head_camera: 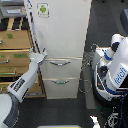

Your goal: Opening the fridge

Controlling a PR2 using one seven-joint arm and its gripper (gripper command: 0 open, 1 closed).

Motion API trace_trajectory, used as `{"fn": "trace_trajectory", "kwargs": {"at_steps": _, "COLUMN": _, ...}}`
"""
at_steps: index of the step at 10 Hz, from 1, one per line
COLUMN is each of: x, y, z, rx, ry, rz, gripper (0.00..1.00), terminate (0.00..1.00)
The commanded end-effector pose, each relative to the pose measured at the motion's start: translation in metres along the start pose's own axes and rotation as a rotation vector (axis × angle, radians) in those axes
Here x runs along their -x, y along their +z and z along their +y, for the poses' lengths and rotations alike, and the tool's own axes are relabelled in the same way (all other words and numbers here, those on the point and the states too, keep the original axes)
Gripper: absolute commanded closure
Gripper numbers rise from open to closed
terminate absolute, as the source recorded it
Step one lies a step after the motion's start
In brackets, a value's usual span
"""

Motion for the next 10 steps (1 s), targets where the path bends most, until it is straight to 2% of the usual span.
{"fn": "trace_trajectory", "kwargs": {"at_steps": 1, "x": -0.043, "y": 0.039, "z": 0.034, "rx": 0.036, "ry": 0.051, "rz": -0.091, "gripper": 0.0, "terminate": 0.0}}
{"fn": "trace_trajectory", "kwargs": {"at_steps": 3, "x": -0.058, "y": 0.04, "z": 0.027, "rx": 0.124, "ry": 0.023, "rz": -0.073, "gripper": 0.0, "terminate": 0.0}}
{"fn": "trace_trajectory", "kwargs": {"at_steps": 4, "x": -0.059, "y": 0.04, "z": 0.018, "rx": 0.137, "ry": -0.004, "rz": -0.08, "gripper": 1.0, "terminate": 0.0}}
{"fn": "trace_trajectory", "kwargs": {"at_steps": 6, "x": -0.056, "y": 0.05, "z": 0.009, "rx": 0.164, "ry": -0.043, "rz": -0.117, "gripper": 1.0, "terminate": 0.0}}
{"fn": "trace_trajectory", "kwargs": {"at_steps": 10, "x": -0.049, "y": 0.039, "z": 0.024, "rx": 0.149, "ry": -0.034, "rz": -0.111, "gripper": 1.0, "terminate": 0.0}}
